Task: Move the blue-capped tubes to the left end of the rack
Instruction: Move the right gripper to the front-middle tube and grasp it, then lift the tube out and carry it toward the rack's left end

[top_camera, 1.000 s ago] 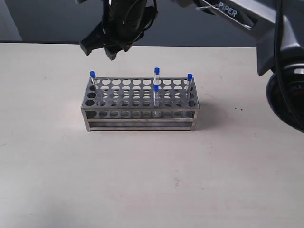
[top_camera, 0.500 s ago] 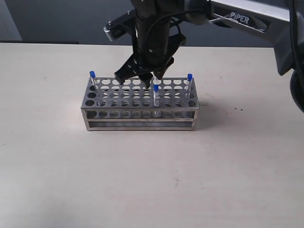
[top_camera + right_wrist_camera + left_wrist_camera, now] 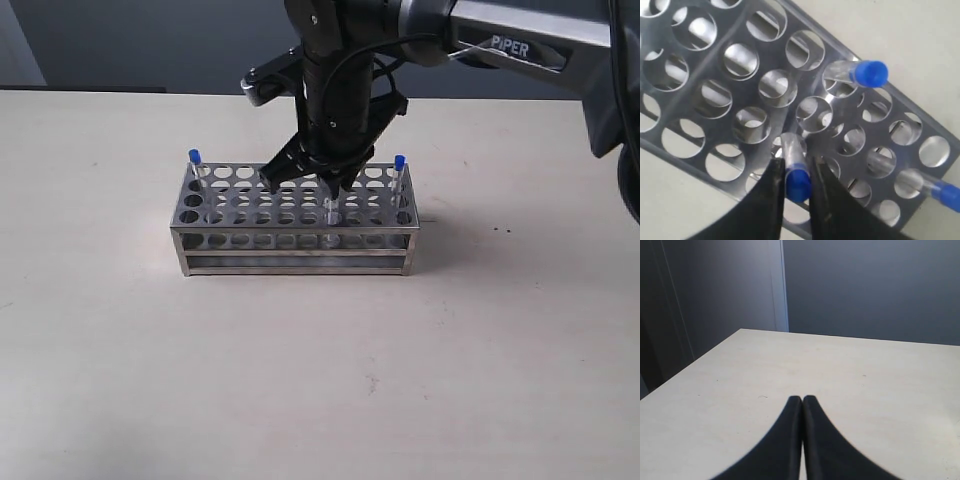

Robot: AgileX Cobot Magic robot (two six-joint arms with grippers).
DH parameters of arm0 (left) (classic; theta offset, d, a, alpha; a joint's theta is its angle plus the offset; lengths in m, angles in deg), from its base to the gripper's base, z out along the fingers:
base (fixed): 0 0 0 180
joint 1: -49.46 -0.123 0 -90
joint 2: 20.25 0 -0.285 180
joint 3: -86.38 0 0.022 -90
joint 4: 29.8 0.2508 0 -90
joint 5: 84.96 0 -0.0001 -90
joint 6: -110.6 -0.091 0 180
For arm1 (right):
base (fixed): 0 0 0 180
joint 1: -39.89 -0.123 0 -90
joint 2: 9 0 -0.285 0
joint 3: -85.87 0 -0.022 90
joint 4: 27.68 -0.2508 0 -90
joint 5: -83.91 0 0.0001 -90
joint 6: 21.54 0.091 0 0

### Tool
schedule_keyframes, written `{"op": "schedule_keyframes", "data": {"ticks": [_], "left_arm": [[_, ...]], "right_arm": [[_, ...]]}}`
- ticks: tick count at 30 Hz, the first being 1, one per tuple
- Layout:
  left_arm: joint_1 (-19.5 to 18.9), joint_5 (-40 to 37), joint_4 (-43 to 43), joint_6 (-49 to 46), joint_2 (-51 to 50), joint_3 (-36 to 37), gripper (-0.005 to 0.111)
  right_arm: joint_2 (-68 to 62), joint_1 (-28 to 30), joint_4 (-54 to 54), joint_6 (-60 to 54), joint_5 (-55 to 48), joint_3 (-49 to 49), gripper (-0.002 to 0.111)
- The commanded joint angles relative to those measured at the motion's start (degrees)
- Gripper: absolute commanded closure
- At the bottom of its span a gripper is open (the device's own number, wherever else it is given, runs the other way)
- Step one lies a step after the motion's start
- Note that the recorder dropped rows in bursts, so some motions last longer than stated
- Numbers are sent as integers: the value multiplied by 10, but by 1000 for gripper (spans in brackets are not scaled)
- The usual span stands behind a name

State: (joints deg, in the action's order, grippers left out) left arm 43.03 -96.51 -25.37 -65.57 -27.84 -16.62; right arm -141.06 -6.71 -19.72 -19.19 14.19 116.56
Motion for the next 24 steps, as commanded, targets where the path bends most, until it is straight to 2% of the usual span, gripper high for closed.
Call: {"op": "schedule_keyframes", "data": {"ticks": [1,12,17,24], "left_arm": [[3,6,-3,1,-2,2,106],[3,6,-3,1,-2,2,106],[3,6,-3,1,-2,2,106],[3,6,-3,1,-2,2,106]], "right_arm": [[15,1,1,-1,1,-3,108],[126,-26,4,-2,69,-2,108],[142,-48,-2,-48,120,-2,109],[110,-57,-127,-139,232,-1,109]]}}
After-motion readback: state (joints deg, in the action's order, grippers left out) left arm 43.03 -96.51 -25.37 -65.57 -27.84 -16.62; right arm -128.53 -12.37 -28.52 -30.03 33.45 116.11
